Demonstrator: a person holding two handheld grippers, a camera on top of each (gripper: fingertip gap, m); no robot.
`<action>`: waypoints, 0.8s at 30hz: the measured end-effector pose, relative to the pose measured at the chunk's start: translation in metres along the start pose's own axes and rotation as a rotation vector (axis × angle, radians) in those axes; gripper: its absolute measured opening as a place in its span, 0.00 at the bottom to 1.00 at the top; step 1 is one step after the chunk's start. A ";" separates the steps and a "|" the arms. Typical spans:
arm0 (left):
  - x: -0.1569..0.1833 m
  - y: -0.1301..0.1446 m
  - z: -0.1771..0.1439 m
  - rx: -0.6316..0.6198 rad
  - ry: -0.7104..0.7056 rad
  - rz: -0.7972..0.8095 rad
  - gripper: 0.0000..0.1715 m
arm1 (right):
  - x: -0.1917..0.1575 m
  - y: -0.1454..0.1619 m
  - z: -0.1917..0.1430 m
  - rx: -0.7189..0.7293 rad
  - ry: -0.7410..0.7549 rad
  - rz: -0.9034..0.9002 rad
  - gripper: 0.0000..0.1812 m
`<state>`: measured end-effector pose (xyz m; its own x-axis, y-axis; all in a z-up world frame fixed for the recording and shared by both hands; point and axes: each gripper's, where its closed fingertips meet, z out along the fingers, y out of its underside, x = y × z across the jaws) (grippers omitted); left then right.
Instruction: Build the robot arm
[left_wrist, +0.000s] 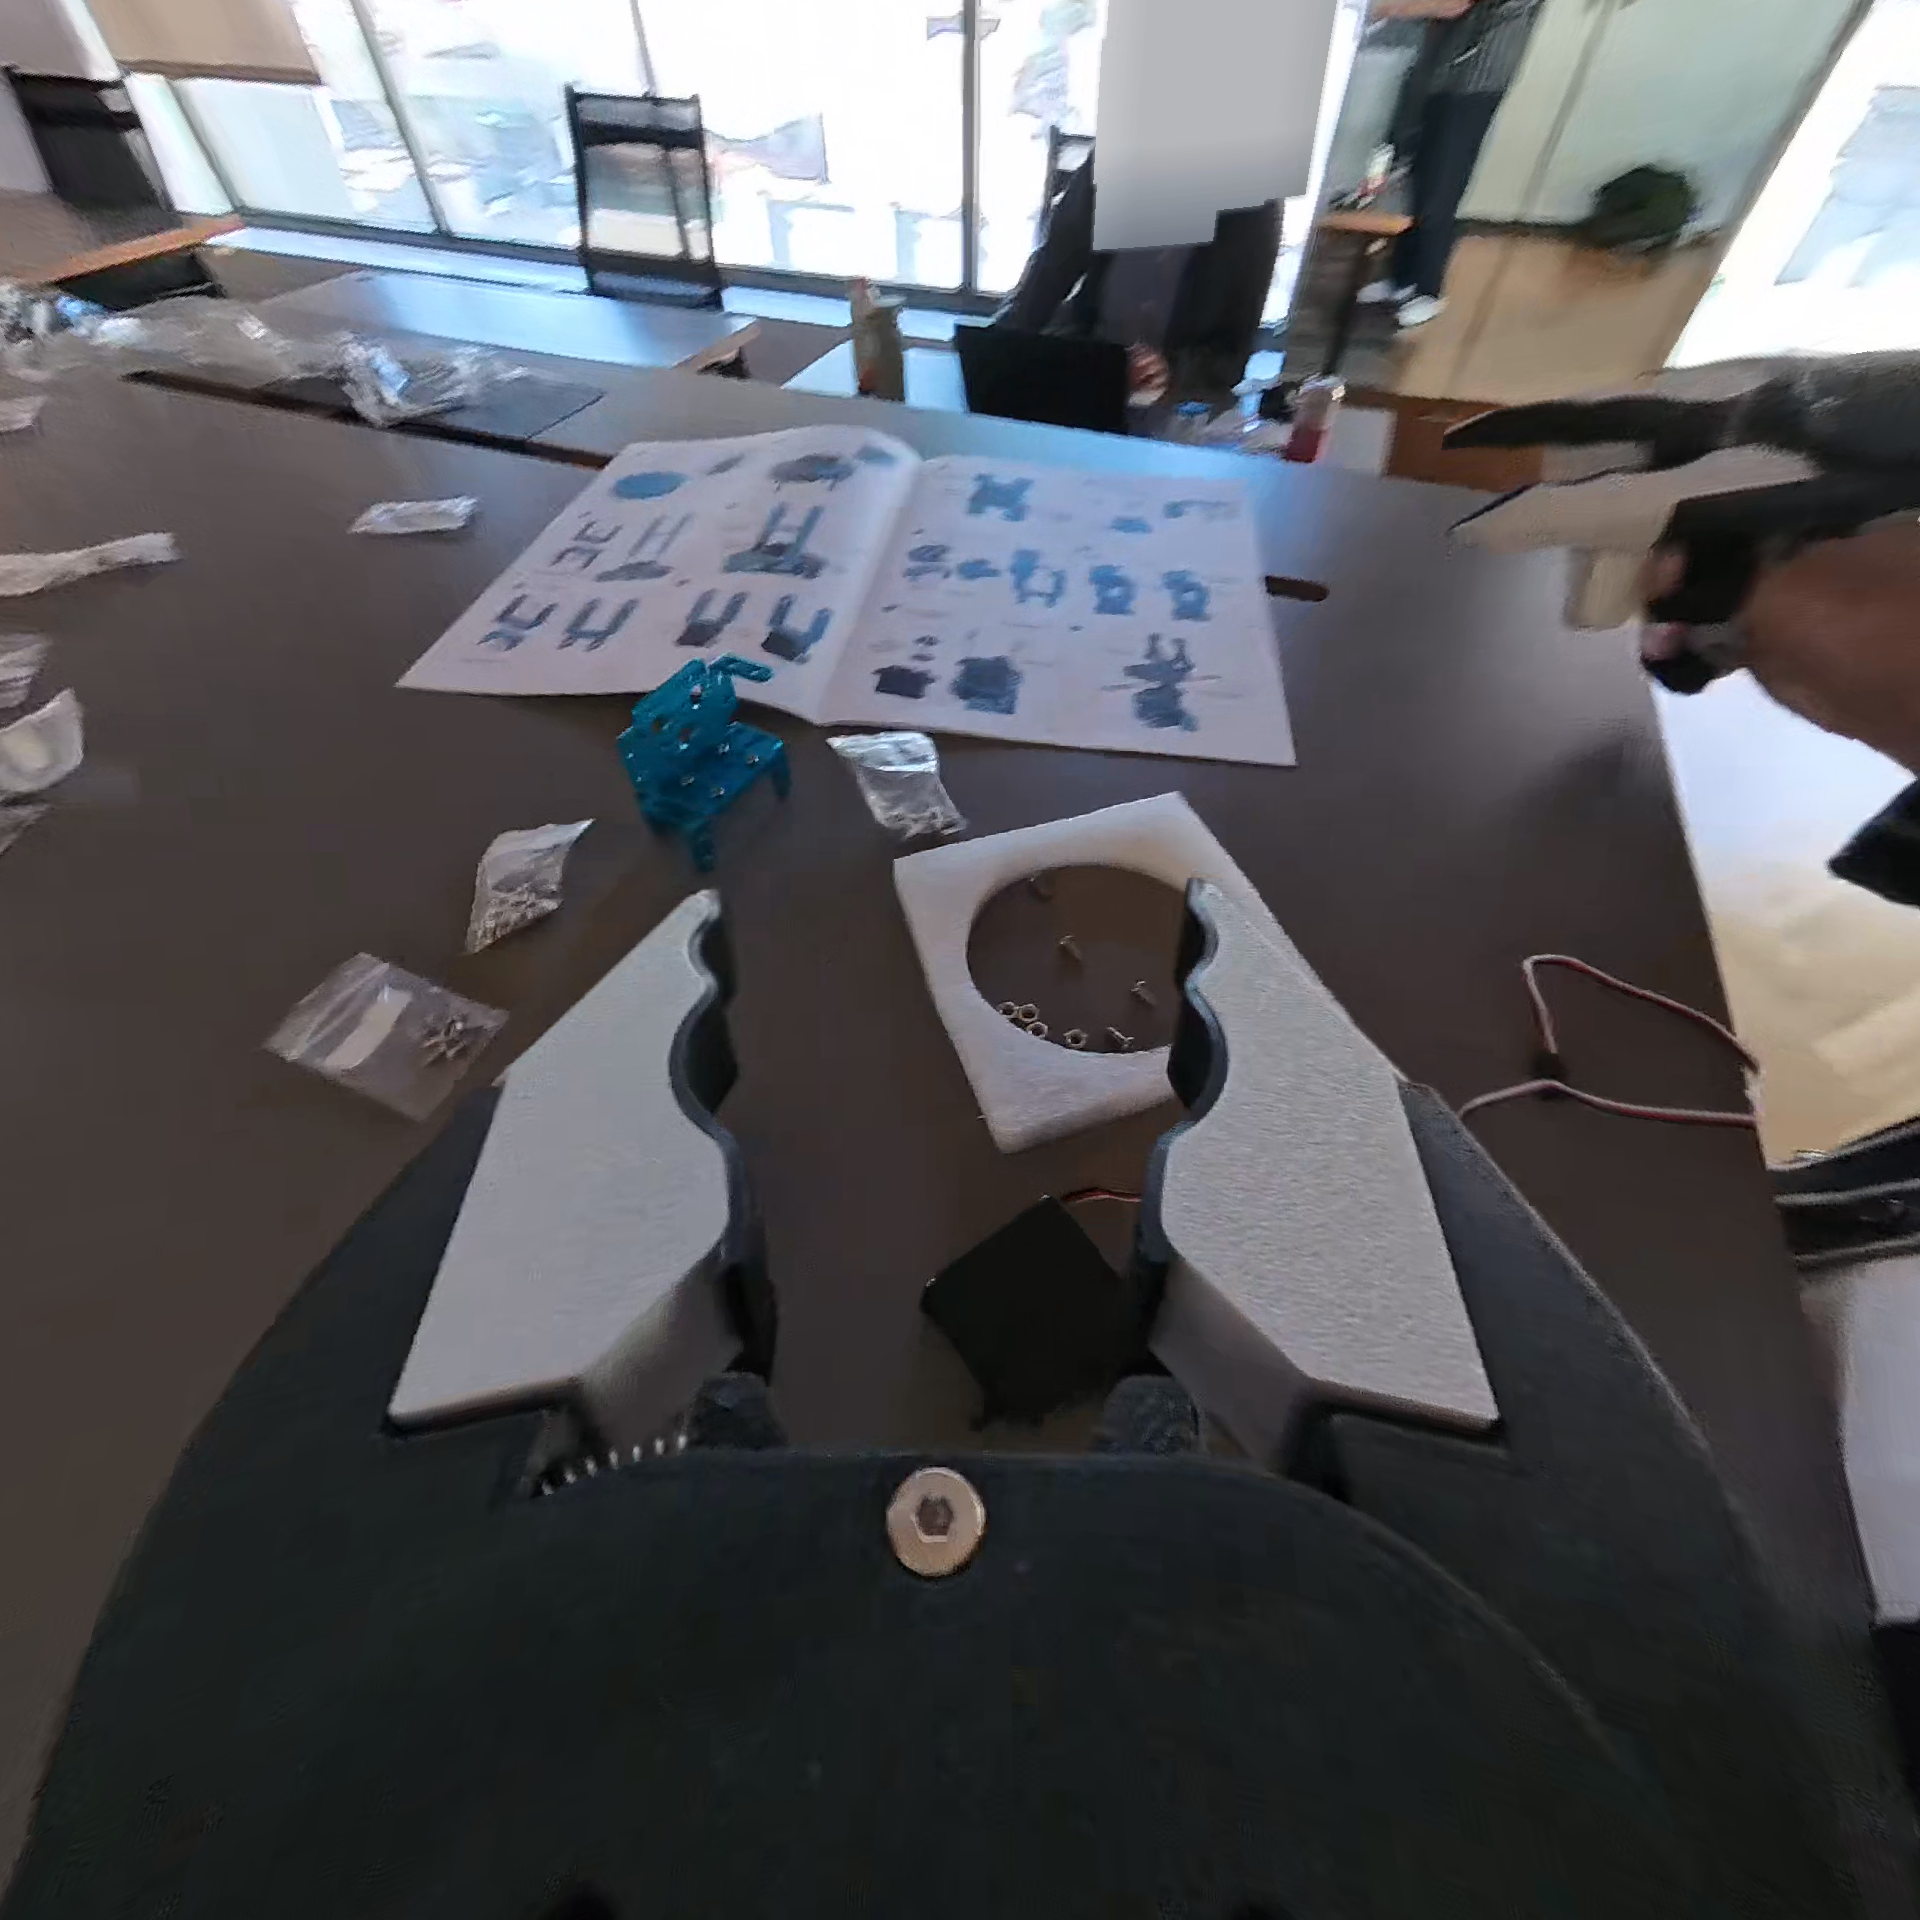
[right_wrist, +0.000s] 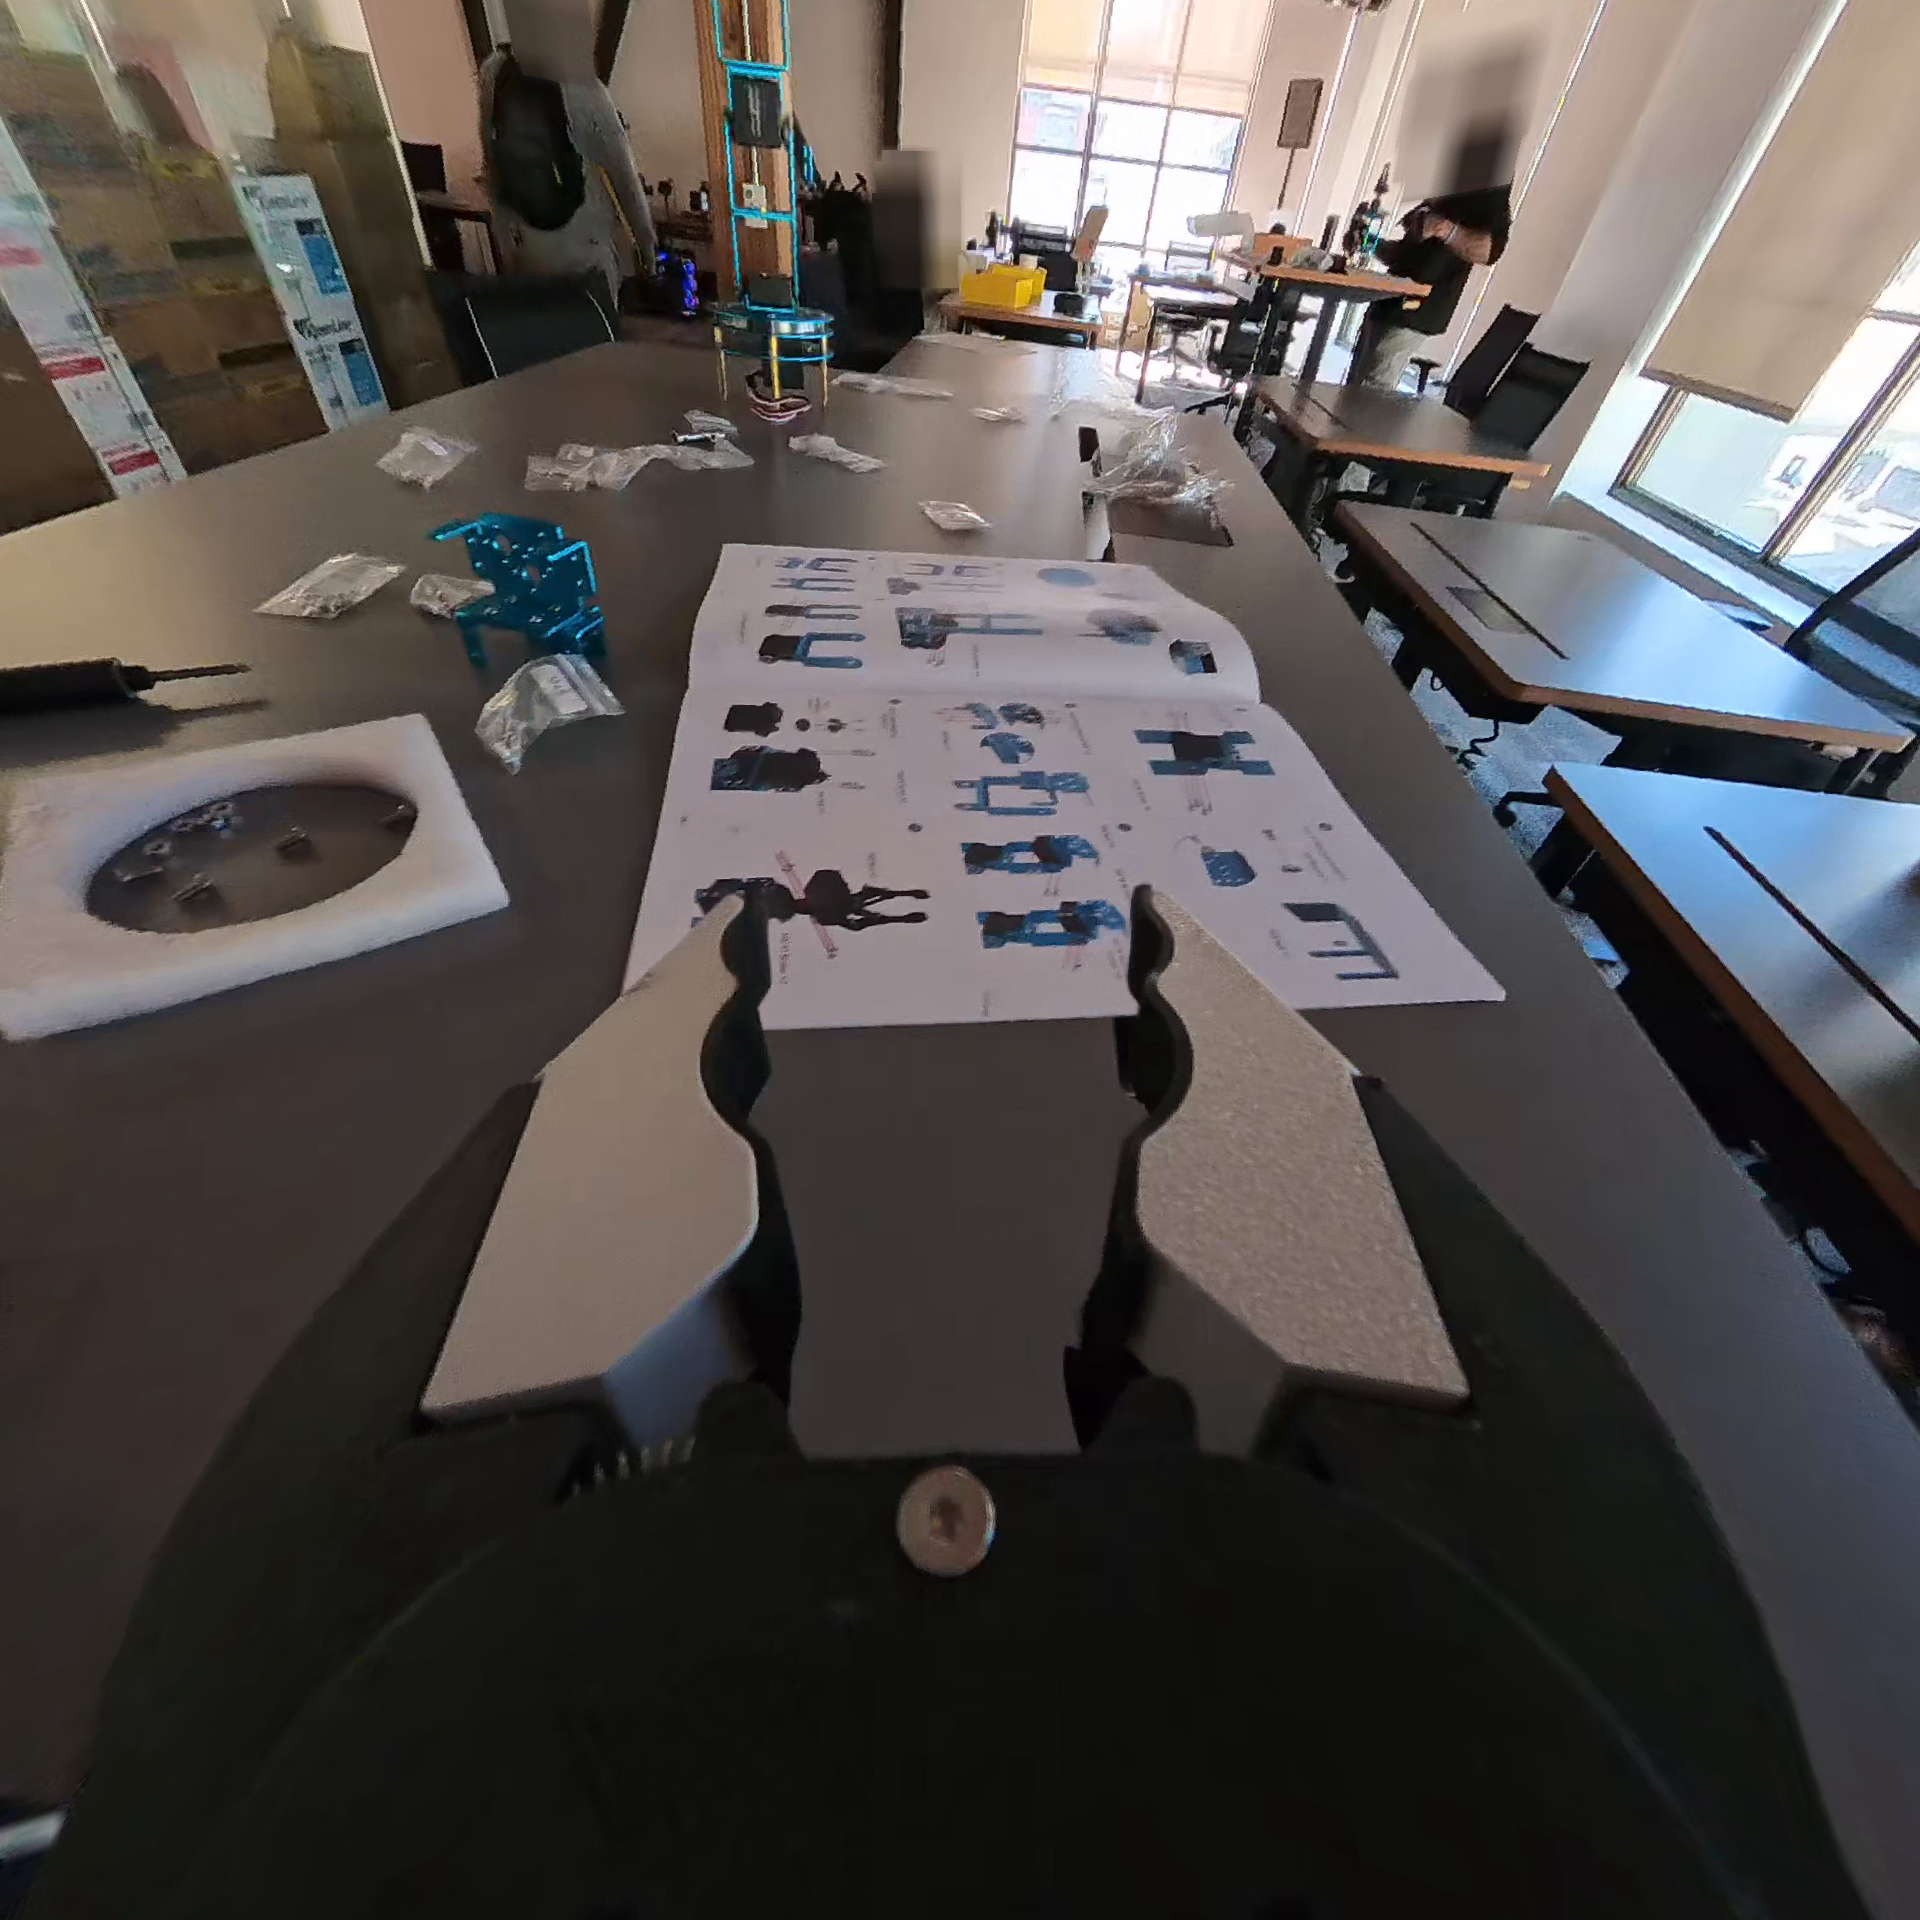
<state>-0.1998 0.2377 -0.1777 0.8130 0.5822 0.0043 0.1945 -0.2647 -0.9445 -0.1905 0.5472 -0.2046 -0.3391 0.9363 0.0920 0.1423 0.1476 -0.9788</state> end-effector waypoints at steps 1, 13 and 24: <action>0.000 0.002 0.003 -0.019 -0.028 -0.005 0.51 | 0.004 0.000 0.003 -0.002 0.002 -0.013 0.38; 0.040 0.004 0.022 -0.058 -0.259 -0.111 0.50 | 0.041 0.021 0.031 -0.079 0.002 0.019 0.25; 0.041 -0.002 0.013 -0.103 -0.306 -0.087 0.44 | 0.046 0.010 0.031 0.006 -0.015 0.086 0.20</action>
<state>-0.1742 0.2720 -0.1797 0.5912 0.8059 -0.0304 0.3233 -0.2714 -0.9065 -0.2337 0.5822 -0.2158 -0.3402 0.9404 0.0052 0.1657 0.0653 -0.9840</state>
